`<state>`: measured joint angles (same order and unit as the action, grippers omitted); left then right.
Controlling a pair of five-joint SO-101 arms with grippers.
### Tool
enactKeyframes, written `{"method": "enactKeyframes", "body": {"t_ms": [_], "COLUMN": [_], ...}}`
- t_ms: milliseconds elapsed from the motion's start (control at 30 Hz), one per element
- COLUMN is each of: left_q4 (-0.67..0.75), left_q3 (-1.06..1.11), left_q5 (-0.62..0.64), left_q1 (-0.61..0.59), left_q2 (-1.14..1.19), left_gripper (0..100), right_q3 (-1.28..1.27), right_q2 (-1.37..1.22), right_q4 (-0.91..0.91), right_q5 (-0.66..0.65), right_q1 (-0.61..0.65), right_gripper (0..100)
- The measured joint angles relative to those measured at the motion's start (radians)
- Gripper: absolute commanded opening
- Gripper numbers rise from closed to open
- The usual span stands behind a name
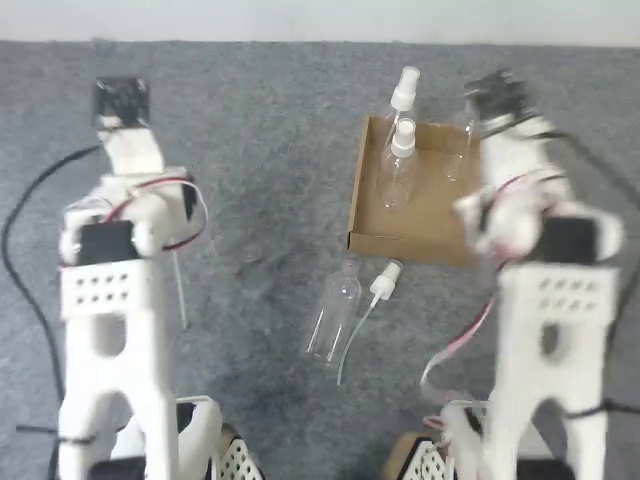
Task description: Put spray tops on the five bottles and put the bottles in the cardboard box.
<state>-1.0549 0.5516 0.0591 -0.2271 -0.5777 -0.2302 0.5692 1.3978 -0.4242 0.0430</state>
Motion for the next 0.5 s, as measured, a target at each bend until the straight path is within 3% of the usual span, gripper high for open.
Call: {"method": "enactKeyframes", "body": {"t_ms": [233, 367, 500], "left_q4": [-0.227, -0.288, -0.321], "left_q3": [-0.232, -0.321, -0.370], "left_q5": [-0.002, -0.002, -0.002], "left_q1": [-0.005, -0.005, -0.005], "left_q2": [-0.235, -0.322, -0.356], "left_gripper": [1, 1, 1], "right_q3": [-0.265, -0.397, -0.488], "right_q2": [0.189, 0.195, 0.195], "right_q4": [-0.206, -0.371, -0.489], "right_q5": [0.147, 0.212, 0.218], "right_q1": [0.491, 0.666, 0.756], "right_gripper": [0.6, 0.6, 0.6]}}
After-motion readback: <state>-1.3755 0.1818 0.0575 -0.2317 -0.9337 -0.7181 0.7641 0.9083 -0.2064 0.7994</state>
